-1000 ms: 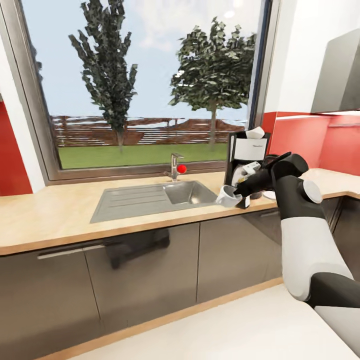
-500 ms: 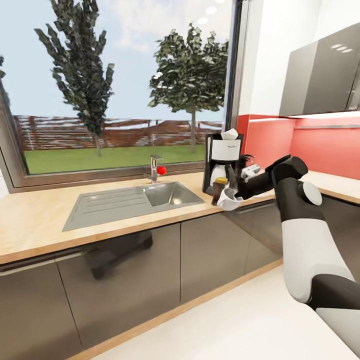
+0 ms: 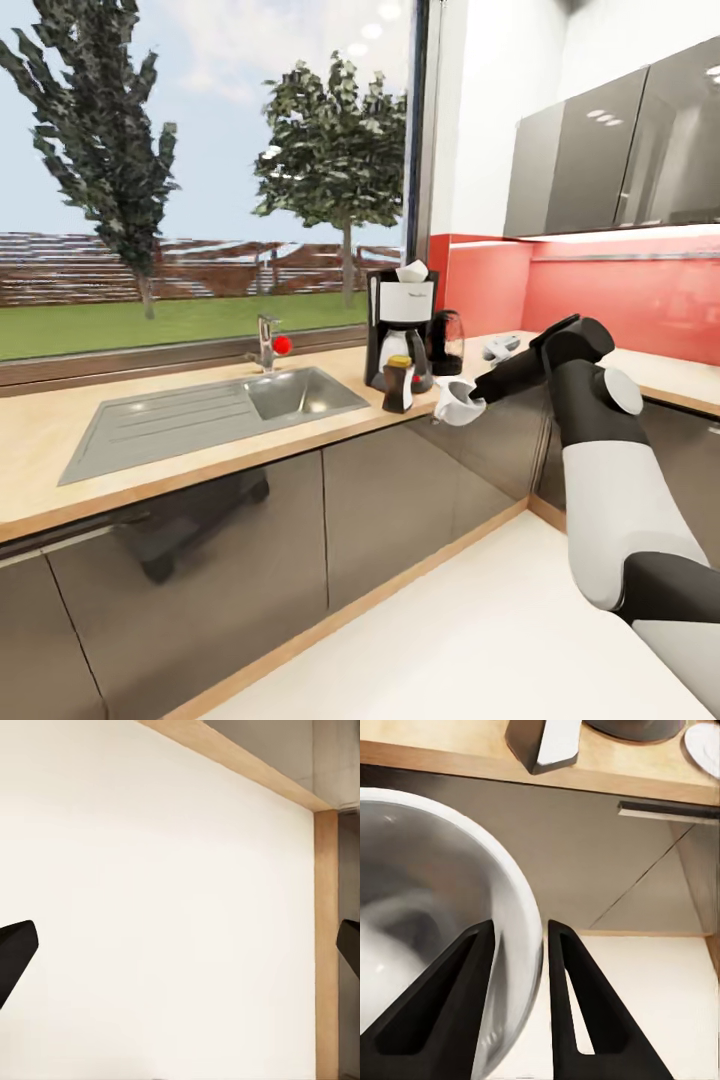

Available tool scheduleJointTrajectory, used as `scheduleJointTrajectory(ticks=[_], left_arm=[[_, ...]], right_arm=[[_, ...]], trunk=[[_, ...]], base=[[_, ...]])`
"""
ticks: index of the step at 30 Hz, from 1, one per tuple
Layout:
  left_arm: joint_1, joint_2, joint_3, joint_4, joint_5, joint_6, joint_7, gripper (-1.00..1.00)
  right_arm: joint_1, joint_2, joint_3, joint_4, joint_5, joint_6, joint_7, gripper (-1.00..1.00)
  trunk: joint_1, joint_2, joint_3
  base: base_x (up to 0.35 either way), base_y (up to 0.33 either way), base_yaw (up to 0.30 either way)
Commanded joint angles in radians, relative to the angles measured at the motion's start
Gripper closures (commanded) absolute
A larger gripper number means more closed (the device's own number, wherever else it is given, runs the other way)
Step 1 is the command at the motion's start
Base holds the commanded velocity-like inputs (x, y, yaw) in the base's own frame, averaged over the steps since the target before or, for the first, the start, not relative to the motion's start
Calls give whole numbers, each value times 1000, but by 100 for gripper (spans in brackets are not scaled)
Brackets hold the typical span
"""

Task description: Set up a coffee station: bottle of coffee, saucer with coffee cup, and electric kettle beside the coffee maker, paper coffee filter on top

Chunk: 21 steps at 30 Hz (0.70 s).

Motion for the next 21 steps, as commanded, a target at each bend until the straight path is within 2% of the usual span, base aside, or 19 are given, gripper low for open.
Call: scheduleJointTrajectory(ticks=[1, 7, 21], left_arm=[[-1, 0, 4, 0, 1, 8, -4, -100], [-1, 0, 4, 0, 1, 8, -4, -100], [-1, 0, 4, 0, 1, 8, -4, -100]], right_arm=[[0, 0, -1, -1, 9, 10, 11, 100], [3, 0, -1, -1, 10, 10, 9, 100], [3, -1, -1, -1, 10, 10, 8, 100]], trunk=[[0, -1, -1], [0, -1, 2], [0, -1, 2]], base=[[43, -42, -264], [145, -168, -191], [195, -238, -11]])
